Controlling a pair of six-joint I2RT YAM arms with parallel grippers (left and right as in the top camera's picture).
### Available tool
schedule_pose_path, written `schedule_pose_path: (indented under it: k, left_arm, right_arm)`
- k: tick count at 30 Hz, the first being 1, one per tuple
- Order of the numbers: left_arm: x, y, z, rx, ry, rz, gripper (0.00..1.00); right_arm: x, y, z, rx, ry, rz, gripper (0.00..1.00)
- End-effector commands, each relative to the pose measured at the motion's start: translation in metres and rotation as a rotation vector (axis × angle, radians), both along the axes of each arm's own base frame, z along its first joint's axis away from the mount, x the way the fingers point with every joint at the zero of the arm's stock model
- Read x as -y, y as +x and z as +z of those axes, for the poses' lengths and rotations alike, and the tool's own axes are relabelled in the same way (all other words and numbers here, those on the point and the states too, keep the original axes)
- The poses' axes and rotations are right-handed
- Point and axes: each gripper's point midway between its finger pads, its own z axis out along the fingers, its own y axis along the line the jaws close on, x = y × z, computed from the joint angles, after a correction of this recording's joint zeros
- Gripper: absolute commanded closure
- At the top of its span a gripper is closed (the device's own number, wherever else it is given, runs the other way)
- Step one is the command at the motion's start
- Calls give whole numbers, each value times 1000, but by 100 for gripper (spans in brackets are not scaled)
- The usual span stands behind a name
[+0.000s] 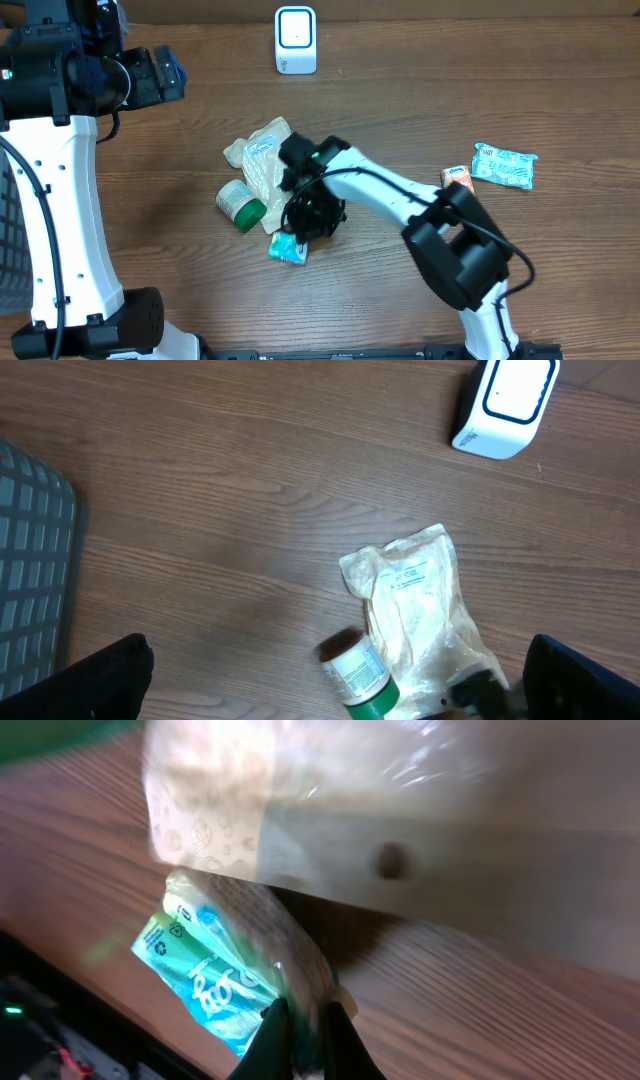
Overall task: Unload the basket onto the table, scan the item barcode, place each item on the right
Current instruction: 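Reach the right gripper to the small green packet and grasp it, then lift the small green packet and carry it toward the scanner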
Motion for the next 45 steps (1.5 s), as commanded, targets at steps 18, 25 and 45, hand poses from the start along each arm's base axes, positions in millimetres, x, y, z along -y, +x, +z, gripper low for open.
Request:
schedule_pose_path:
  k: [18,25,45]
  left_arm:
    - [-1,1,2,7,3,13,0]
    - [-1,1,2,7,3,13,0]
    - [-1,1,2,7,3,13,0]
  right_arm:
    - [145,132,50,248,-127,-978,96]
    - [149,123,16,218,-126,-1035,95]
    - [159,128,21,377,7,-429,58]
